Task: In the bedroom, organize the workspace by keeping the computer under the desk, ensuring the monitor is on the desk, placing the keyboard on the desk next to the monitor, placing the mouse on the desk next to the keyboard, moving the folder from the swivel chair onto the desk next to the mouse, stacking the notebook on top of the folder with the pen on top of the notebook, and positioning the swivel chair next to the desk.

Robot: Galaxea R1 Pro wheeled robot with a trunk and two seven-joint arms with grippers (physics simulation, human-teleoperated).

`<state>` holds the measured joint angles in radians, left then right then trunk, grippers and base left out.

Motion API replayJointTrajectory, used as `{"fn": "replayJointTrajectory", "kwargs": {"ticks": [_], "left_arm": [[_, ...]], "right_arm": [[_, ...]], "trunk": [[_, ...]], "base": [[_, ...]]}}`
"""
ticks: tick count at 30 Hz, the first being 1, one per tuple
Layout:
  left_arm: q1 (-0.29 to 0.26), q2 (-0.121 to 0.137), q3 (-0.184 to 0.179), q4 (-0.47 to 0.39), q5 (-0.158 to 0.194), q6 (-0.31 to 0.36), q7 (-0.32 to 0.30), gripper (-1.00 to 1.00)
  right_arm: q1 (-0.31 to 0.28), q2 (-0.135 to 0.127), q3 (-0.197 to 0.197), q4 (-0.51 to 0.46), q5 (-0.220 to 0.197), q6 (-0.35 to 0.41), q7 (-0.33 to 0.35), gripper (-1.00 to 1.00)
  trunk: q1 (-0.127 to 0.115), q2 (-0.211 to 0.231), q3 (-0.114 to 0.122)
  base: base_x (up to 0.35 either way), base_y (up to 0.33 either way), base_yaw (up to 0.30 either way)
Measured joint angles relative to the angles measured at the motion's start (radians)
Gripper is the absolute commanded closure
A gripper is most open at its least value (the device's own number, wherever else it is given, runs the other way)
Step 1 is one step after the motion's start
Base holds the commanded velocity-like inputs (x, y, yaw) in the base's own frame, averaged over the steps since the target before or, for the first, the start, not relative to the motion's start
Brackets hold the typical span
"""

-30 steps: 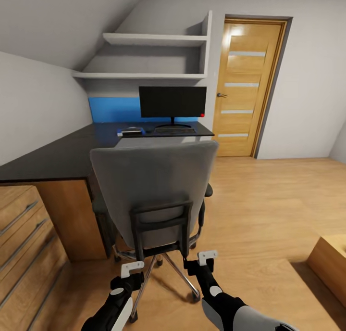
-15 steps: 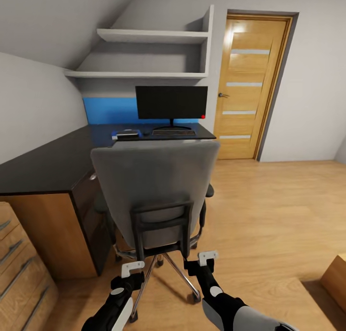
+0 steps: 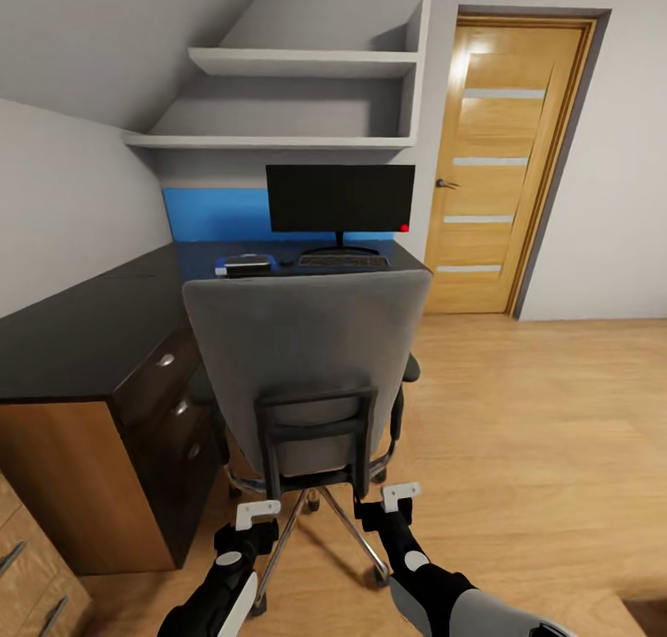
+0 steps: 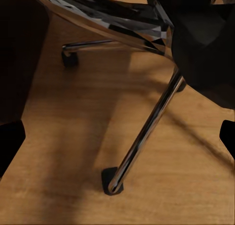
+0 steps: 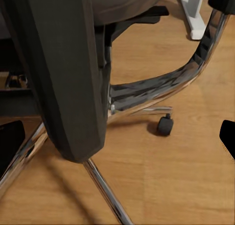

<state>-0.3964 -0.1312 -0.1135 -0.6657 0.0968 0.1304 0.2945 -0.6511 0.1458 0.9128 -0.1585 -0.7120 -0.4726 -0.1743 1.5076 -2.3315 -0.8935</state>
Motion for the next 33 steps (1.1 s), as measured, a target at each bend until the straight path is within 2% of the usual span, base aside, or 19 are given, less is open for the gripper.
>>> {"fn": "replayJointTrajectory", "kwargs": {"ticks": [33], "left_arm": [[0.000, 0.001, 0.001, -0.001, 0.000, 0.000, -0.002, -1.00]], "right_arm": [[0.000, 0.002, 0.005, 0.004, 0.003, 0.001, 0.001, -1.00]], "trunk": [[0.000, 0.000, 0.000]], "base": [[0.326, -0.056, 0.000]]}}
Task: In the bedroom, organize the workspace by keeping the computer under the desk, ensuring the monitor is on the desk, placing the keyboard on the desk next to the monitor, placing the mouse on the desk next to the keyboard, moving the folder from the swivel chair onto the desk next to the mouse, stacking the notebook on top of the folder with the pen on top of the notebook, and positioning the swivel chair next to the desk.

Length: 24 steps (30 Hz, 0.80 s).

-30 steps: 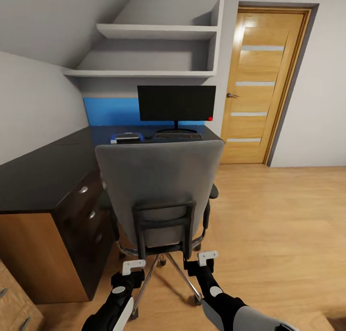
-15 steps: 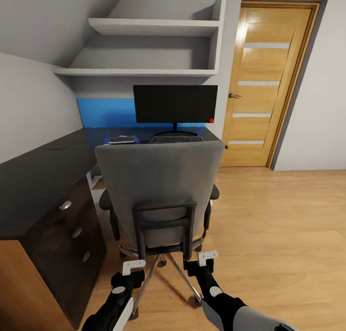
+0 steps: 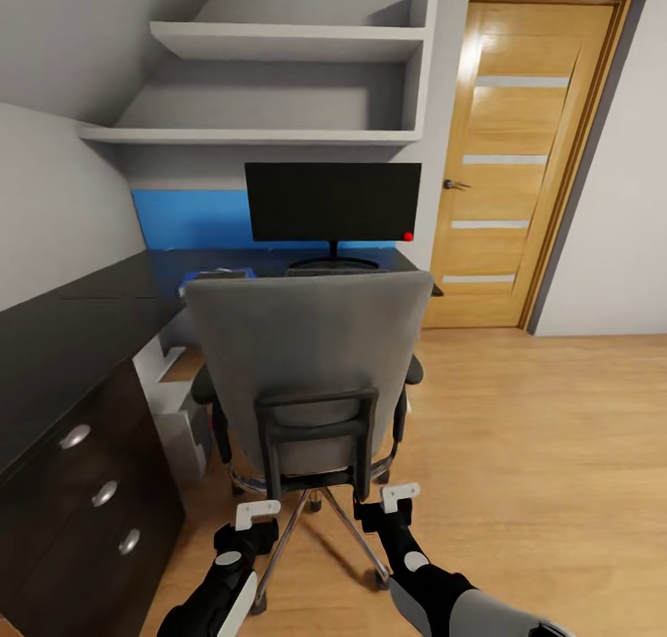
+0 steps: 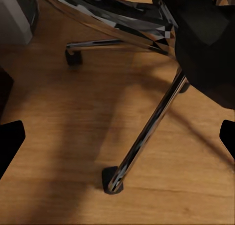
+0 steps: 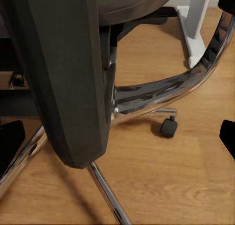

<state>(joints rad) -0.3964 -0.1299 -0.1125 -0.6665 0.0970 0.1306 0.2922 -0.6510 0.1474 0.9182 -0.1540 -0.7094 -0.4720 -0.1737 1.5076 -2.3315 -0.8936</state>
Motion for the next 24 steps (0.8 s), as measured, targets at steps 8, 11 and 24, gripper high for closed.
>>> {"fn": "replayJointTrajectory", "kwargs": {"ticks": [8, 11, 24], "left_arm": [[0.000, -0.001, 0.000, 0.000, 0.000, 0.001, 0.001, -1.00], [0.000, -0.001, 0.000, 0.000, 0.000, 0.001, 0.000, -1.00], [0.000, 0.000, 0.000, 0.000, -0.001, 0.002, 0.000, -1.00]], "right_arm": [[0.000, 0.001, -0.001, 0.000, -0.001, 0.000, 0.000, -1.00], [0.000, 0.002, 0.000, 0.000, 0.001, 0.000, 0.000, -1.00], [0.000, 0.002, 0.005, 0.000, 0.003, 0.001, 0.001, -1.00]], "trunk": [[0.000, 0.000, 0.000], [0.000, 0.000, 0.000], [0.000, 0.000, 0.000]], "base": [[0.325, -0.007, 0.006], [0.325, 0.000, 0.138], [0.325, 0.000, 0.063]]}}
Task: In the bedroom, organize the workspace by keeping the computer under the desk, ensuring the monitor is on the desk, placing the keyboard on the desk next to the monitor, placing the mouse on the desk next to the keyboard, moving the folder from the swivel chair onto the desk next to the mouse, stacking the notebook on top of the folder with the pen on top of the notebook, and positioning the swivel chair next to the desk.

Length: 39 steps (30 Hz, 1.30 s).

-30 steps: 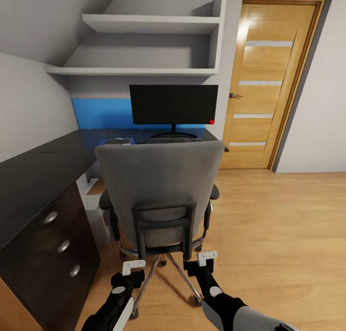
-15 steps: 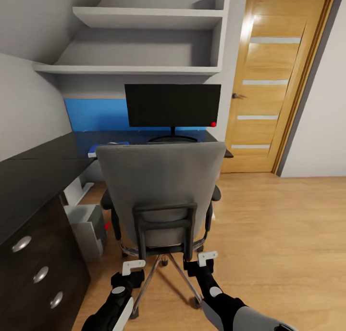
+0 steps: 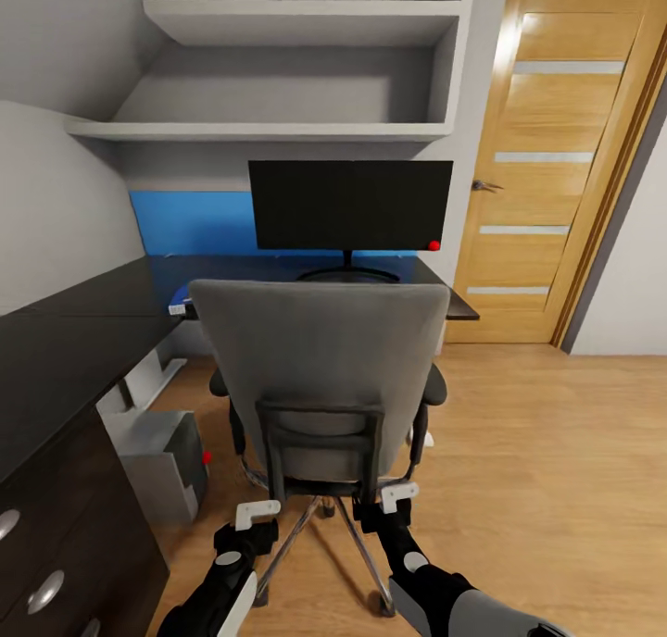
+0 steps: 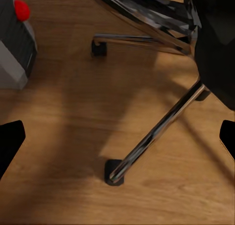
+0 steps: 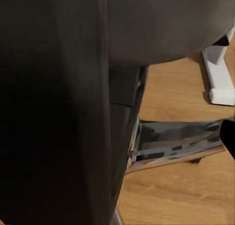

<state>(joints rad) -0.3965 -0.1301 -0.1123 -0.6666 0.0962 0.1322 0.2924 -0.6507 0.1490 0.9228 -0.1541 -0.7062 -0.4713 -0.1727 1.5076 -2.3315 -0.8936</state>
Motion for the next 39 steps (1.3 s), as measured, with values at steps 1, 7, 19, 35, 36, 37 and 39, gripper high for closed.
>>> {"fn": "replayJointTrajectory", "kwargs": {"ticks": [1, 7, 19, 35, 36, 37, 39], "left_arm": [[0.000, 0.000, 0.000, 0.000, 0.000, 0.000, 0.000, -1.00], [0.000, 0.000, 0.000, -0.002, -0.007, 0.000, 0.000, -1.00], [0.000, 0.001, 0.000, -0.002, -0.007, 0.002, 0.000, -1.00], [0.000, 0.000, 0.000, -0.002, -0.007, 0.001, 0.000, -1.00], [-0.001, 0.000, 0.000, -0.002, -0.007, 0.001, 0.000, -1.00], [-0.001, 0.000, 0.000, -0.002, -0.007, 0.001, 0.000, -1.00], [0.000, 0.001, 0.000, -0.002, -0.007, 0.000, -0.001, -1.00]], "right_arm": [[0.000, 0.000, 0.000, 0.000, 0.000, 0.000, 0.000, -1.00], [0.000, -0.001, -0.018, 0.002, -0.014, -0.003, -0.002, -1.00], [0.000, 0.000, -0.016, 0.000, -0.005, -0.002, -0.002, -1.00], [0.000, -0.002, -0.010, 0.000, -0.003, -0.002, -0.001, -1.00], [0.000, -0.002, -0.008, 0.000, -0.002, -0.001, -0.001, -1.00], [0.000, -0.002, -0.008, 0.000, -0.003, -0.001, -0.001, -1.00], [0.000, -0.003, -0.014, 0.001, -0.007, -0.002, -0.003, -1.00]], "trunk": [[0.000, 0.000, 0.000], [0.000, 0.000, 0.000], [0.000, 0.000, -0.004], [0.000, 0.000, -0.006], [0.000, 0.000, -0.006], [0.000, 0.000, -0.006], [0.000, 0.000, -0.006]], "base": [[0.325, 0.000, 0.000], [0.326, 0.000, 0.035], [0.325, 0.000, 0.163], [0.281, -0.002, 0.040], [0.183, -0.043, 0.000], [0.124, -0.040, 0.000], [0.062, -0.026, 0.000]]}}
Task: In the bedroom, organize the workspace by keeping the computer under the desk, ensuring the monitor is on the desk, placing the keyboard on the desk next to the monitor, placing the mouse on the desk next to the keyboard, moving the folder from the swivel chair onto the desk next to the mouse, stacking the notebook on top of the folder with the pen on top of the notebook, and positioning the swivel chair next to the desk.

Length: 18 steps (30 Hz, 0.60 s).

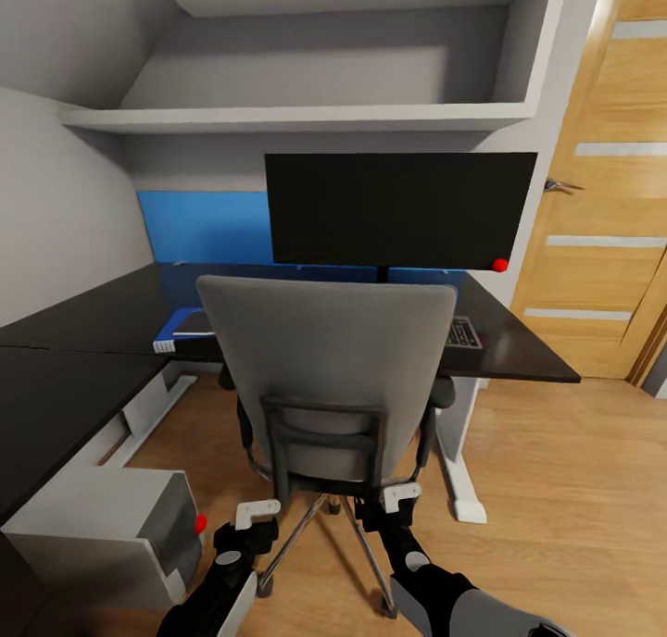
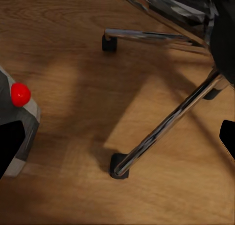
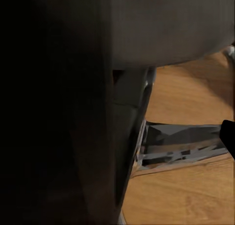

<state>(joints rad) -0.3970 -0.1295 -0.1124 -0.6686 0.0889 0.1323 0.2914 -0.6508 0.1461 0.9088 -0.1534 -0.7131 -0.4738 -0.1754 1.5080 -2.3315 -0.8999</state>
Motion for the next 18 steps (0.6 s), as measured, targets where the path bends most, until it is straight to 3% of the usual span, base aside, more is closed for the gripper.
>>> {"fn": "replayJointTrajectory", "kwargs": {"ticks": [5, 18], "left_arm": [[0.000, 0.001, 0.000, 0.000, 0.001, 0.000, -0.002, -1.00], [0.000, 0.001, 0.000, 0.000, 0.001, 0.000, -0.002, -1.00]], "right_arm": [[0.000, 0.000, -0.001, 0.000, 0.000, 0.000, 0.000, -1.00], [0.000, 0.000, -0.001, 0.000, 0.000, 0.000, 0.000, -1.00]], "trunk": [[0.001, 0.000, 0.000], [0.001, 0.000, 0.000]], "base": [[-0.180, -0.008, 0.000], [-0.324, 0.000, 0.000]]}}
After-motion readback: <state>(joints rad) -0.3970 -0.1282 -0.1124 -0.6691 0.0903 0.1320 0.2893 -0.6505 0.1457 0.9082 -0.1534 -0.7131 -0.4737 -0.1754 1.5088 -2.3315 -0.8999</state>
